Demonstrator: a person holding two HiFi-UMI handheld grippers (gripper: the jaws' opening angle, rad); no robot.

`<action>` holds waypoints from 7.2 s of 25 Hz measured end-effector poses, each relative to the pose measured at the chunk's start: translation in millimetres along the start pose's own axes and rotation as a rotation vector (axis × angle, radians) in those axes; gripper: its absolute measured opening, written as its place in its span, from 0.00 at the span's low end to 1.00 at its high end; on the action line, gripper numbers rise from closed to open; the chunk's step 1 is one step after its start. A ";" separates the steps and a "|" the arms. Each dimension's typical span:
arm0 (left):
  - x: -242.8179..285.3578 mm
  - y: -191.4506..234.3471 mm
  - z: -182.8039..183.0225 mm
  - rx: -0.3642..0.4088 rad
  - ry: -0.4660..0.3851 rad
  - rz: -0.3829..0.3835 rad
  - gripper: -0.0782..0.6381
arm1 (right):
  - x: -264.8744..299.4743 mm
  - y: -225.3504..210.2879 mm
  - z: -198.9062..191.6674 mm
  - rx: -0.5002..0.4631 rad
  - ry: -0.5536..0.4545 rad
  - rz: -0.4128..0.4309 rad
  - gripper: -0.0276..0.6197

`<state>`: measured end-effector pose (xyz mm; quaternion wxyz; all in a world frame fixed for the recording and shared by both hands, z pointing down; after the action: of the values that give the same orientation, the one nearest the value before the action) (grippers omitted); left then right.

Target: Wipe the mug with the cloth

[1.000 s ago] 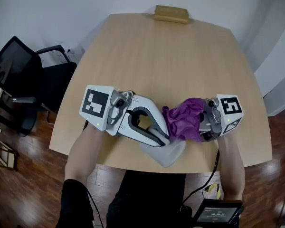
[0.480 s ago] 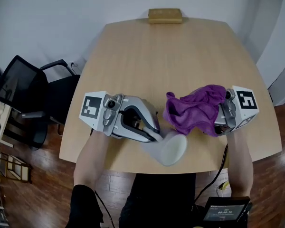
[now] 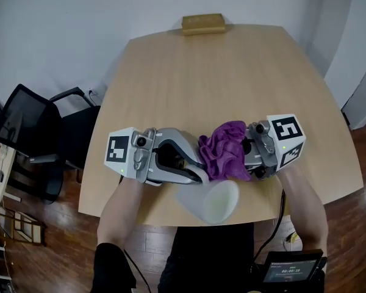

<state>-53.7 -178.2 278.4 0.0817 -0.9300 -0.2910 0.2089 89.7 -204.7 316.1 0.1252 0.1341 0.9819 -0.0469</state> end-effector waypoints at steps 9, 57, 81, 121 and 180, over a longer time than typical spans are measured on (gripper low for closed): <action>-15.1 34.1 2.0 -0.089 -0.287 0.436 0.23 | -18.9 -28.8 -10.0 0.208 -0.115 -0.215 0.15; 79.5 -5.8 -74.3 1.061 1.020 1.412 0.14 | -92.1 -122.2 -19.2 0.168 -0.352 -1.255 0.14; -66.3 -1.6 -119.6 0.440 1.501 0.645 0.36 | -87.3 -27.6 -29.6 0.180 0.142 -0.896 0.14; -81.4 35.7 -17.9 -0.507 -0.307 0.392 0.21 | -29.1 -41.2 72.6 -0.027 -0.469 -0.417 0.14; -75.7 10.8 -10.9 -0.412 -0.404 0.385 0.22 | -8.8 15.9 68.1 -0.335 -0.380 -0.294 0.14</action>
<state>-99.7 -230.9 311.1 -0.2080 -0.9048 -0.1565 0.3370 118.2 -200.1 251.8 0.3190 -0.0435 0.9439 0.0737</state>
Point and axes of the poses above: the fingertips, and each gripper's own axes: x forward along the fingers, y to its left, z out of its top, the point moved 8 cm from there along -x, backward along the fingers, and after that the axes turned 4 degrees about -x, right-handed, at the moved point
